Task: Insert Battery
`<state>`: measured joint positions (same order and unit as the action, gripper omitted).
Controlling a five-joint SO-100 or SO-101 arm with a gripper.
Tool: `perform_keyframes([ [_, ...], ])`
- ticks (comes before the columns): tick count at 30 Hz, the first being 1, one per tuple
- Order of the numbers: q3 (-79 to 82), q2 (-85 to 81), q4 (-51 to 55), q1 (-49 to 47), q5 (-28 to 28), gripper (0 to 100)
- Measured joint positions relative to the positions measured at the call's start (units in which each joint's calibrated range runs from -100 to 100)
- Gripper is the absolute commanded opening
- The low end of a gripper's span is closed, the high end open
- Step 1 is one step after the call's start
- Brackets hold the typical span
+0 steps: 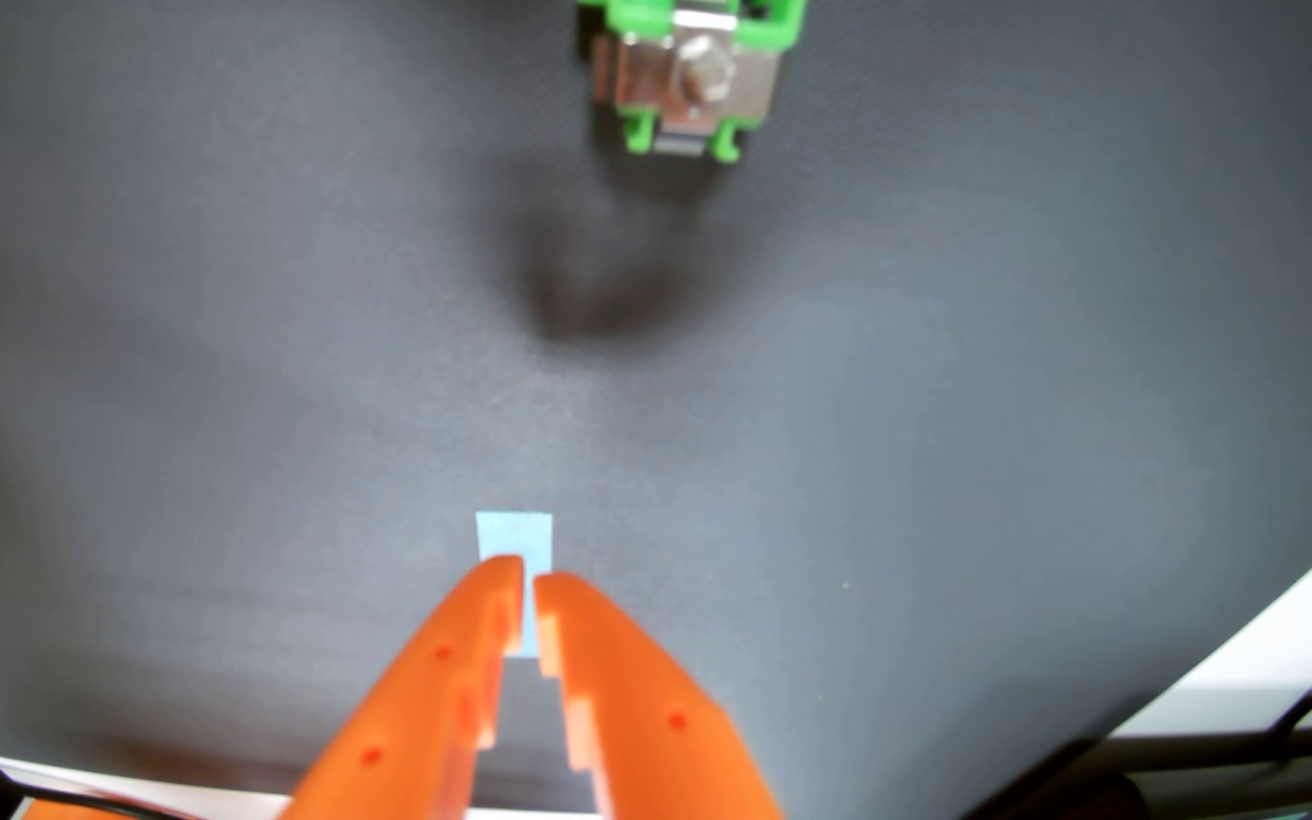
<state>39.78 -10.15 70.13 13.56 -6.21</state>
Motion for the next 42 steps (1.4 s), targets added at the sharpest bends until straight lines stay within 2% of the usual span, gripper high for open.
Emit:
perform_keyframes([
  [38,0.0,0.0,0.59,0.0,0.2,2],
  [42,0.0,0.0,0.59,-3.28,0.2,2],
])
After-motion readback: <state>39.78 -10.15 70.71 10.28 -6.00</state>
